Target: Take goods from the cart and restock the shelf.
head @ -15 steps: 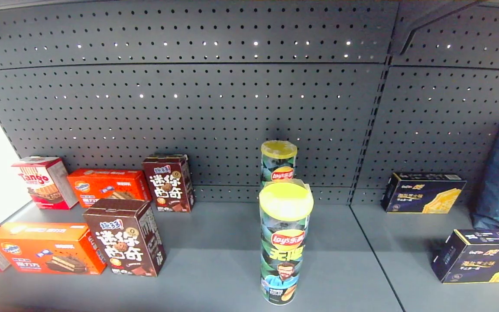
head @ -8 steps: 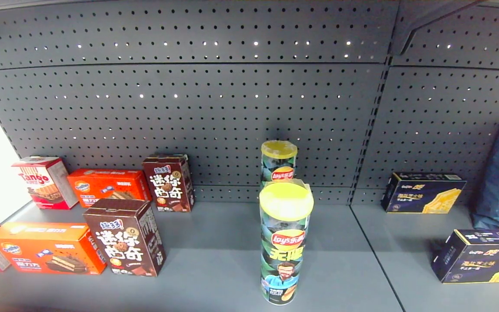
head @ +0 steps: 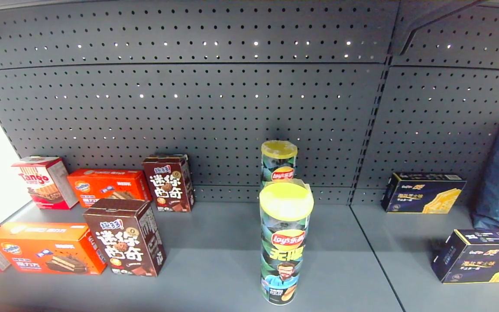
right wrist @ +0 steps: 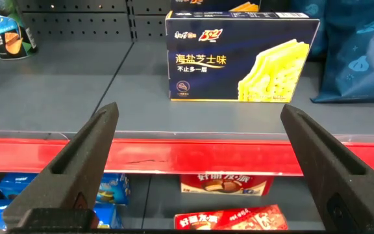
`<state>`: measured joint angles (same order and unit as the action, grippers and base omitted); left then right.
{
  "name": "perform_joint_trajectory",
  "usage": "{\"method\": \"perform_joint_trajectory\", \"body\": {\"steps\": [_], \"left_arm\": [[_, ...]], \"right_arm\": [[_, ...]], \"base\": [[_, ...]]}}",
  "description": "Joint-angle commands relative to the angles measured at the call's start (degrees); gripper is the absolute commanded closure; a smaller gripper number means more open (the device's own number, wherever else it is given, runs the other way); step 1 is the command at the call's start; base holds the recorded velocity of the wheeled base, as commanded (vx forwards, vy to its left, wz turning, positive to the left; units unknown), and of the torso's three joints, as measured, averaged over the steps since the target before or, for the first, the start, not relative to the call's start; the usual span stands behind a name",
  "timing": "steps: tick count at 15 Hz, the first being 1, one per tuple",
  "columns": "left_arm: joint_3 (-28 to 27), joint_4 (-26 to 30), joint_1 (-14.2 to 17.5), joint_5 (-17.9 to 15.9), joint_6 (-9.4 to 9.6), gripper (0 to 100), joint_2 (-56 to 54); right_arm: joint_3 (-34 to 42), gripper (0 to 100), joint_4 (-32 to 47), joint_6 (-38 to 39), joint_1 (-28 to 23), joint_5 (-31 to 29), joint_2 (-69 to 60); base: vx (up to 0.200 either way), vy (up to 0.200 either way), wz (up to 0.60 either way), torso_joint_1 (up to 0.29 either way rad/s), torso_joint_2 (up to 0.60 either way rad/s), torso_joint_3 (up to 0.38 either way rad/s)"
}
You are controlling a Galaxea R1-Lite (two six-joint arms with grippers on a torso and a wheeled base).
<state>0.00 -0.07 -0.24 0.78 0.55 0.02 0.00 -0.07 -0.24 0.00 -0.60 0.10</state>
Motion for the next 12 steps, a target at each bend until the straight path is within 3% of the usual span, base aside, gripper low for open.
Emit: {"method": "perform_joint_trajectory", "body": {"steps": [1,2,12], "left_arm": [[0.0,0.0,0.0,0.1,-0.02,0,0.0],[0.0,0.0,0.0,-0.1,0.07,0,0.0],[0.0,0.0,0.0,-0.2,0.15,0,0.0]], "right_arm": [[0.0,0,0.0,0.0,0.0,0.0,0.1],[0.0,0,0.0,0.0,0.0,0.0,0.1],[0.0,0,0.1,0.0,0.0,0.0,0.1]], "base": [[0.0,0.0,0.0,0.0,0.0,0.0],[0.2,0.0,0.0,0.007,0.01,-0.002],[0.0,0.0,0.0,0.0,0.0,0.0]]}}
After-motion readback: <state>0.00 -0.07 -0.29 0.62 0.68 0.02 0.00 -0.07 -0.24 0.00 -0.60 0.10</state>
